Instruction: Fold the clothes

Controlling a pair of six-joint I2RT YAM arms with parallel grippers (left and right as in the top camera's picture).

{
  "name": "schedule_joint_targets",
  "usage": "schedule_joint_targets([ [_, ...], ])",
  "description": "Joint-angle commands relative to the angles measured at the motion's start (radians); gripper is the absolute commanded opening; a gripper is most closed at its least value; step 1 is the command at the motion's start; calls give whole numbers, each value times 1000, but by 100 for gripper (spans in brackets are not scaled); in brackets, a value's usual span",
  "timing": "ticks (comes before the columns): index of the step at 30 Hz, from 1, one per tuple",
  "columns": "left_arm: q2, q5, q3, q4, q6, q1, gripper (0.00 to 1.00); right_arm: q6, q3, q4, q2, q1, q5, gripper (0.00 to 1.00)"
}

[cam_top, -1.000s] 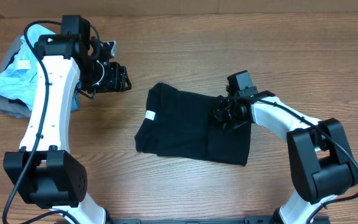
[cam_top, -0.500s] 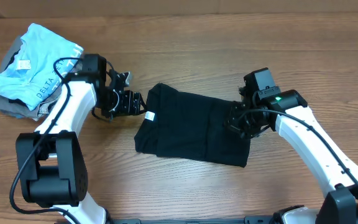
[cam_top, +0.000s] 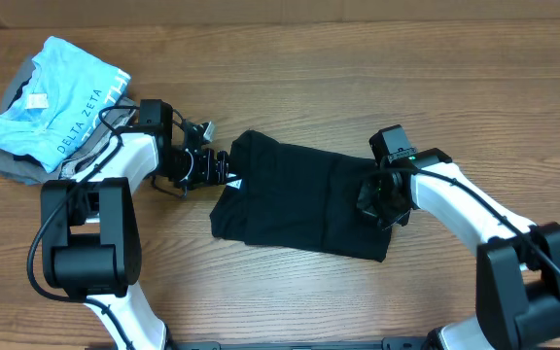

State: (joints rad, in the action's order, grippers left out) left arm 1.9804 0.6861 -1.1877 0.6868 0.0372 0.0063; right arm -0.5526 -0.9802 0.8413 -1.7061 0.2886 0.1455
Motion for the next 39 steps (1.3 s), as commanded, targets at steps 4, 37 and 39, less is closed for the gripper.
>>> schedule_joint_targets([
  [4, 93, -16, 26, -4, 19, -30, 76, 3, 11, -10, -68, -5, -13, 8],
  [37, 91, 14, 24, -100, -120, -199, 4, 2, 10, 14, -64, -5, -11, 4],
  [39, 82, -13, 17, -75, -120, -183, 4, 2, 9, 19, -59, -5, -11, 4],
])
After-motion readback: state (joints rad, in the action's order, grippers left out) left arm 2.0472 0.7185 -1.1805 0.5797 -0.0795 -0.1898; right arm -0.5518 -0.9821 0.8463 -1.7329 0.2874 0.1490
